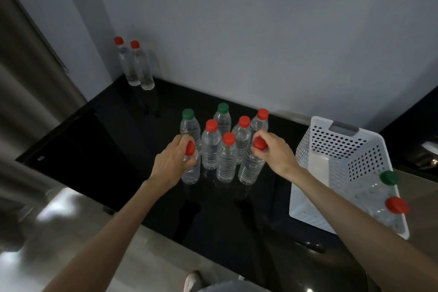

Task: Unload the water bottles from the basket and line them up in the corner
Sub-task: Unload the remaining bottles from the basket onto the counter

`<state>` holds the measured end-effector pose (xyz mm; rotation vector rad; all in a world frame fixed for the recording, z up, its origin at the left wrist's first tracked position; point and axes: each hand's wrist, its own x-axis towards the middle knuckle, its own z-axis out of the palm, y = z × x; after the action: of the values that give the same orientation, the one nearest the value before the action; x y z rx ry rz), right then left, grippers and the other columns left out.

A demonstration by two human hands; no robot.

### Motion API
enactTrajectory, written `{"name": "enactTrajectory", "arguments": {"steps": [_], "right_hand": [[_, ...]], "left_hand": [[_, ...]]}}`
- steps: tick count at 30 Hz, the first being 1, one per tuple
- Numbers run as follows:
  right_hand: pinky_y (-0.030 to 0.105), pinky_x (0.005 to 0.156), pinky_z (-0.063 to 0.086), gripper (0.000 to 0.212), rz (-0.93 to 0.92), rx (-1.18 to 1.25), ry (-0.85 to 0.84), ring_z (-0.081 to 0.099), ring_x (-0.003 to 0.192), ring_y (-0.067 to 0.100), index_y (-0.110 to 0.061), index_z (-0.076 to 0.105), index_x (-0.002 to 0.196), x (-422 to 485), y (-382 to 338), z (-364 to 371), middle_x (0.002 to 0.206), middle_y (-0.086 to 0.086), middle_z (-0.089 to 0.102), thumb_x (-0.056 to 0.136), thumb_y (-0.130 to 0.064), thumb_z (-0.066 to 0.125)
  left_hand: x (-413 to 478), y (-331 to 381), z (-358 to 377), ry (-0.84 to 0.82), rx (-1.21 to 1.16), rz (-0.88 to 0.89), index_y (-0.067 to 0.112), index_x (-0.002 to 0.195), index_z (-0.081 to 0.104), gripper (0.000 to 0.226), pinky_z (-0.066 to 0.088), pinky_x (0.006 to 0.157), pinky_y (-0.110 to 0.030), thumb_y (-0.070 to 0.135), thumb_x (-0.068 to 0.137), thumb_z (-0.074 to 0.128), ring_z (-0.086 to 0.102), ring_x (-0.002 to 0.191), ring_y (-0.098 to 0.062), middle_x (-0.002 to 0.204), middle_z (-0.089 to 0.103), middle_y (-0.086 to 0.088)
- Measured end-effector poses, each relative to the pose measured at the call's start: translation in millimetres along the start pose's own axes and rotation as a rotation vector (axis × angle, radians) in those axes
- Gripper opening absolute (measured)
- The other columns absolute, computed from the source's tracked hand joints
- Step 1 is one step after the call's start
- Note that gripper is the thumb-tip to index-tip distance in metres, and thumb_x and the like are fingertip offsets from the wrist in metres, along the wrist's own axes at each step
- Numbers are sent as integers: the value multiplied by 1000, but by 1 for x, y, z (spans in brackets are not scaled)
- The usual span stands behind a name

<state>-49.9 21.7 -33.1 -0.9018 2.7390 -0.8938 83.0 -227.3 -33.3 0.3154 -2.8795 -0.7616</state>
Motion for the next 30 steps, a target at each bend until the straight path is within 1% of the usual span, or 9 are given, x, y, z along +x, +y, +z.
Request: {"name": "enactTrajectory", "arguments": {"steps": [3,6,8,11,15,18,21,25,30], "right_hand": [[28,74,46,17,18,-6,1,53,77,4,-25,50,96,1,-2,3,88,-13,51,87,-27,65],[36,79,51,18,52,-33,-62,57,82,7,-30,52,100,5,-1,-3,93,-11,54,87,-34,63],[39,82,53,22,75,-63,-119,58,85,10,-32,53,108,5,-2,-9,96,-9,55,88,-38,61],[33,79,51,35,97,-129,-149,56,84,9,-35,49,126,-1,-8,-23,103,-4,54,92,-42,54],[25,72,42,35,63,-142,-4,53,85,6,-34,51,128,-17,-18,-49,104,-6,55,93,-39,54],[30,75,50,29,62,-96,112,58,88,9,-33,59,120,-36,-20,-75,104,-7,61,92,-36,56],[34,79,52,24,98,-109,220,61,93,11,-33,63,114,-61,-15,-100,105,-8,64,91,-35,56],[36,87,51,21,210,-170,330,58,105,13,-31,64,112,-100,10,-121,116,-7,65,93,-32,56],[37,81,54,23,353,-168,428,58,103,15,-28,64,113,-154,49,-135,115,-7,63,92,-27,59]], "left_hand": [[5,-5,1,-2,-5,-29,22,106,45,26,50,67,-37,33,88,60,55,81,-16,99,49,3],[10,-11,-5,-8,43,-73,22,114,46,31,53,69,-39,39,90,56,55,79,-16,101,49,2],[11,-13,-9,-21,119,-76,22,123,47,41,53,70,-39,42,89,57,56,86,-17,107,48,0],[8,-2,-15,66,162,-35,23,133,46,53,52,68,-36,43,87,59,53,104,-19,121,47,0],[6,40,-29,261,126,136,21,138,45,56,52,74,-31,42,87,55,55,111,-17,129,53,-1],[11,78,-37,286,66,240,22,141,42,56,51,80,-29,40,89,54,56,114,-15,132,54,0],[17,118,-32,272,20,339,23,141,42,55,54,85,-32,41,90,49,56,115,-14,134,54,1],[27,169,-7,193,-71,475,24,136,47,48,56,82,-36,38,90,48,56,114,-12,133,54,5],[40,225,41,16,-131,609,27,138,44,47,50,87,-27,38,93,48,52,120,-10,137,52,7]]}}
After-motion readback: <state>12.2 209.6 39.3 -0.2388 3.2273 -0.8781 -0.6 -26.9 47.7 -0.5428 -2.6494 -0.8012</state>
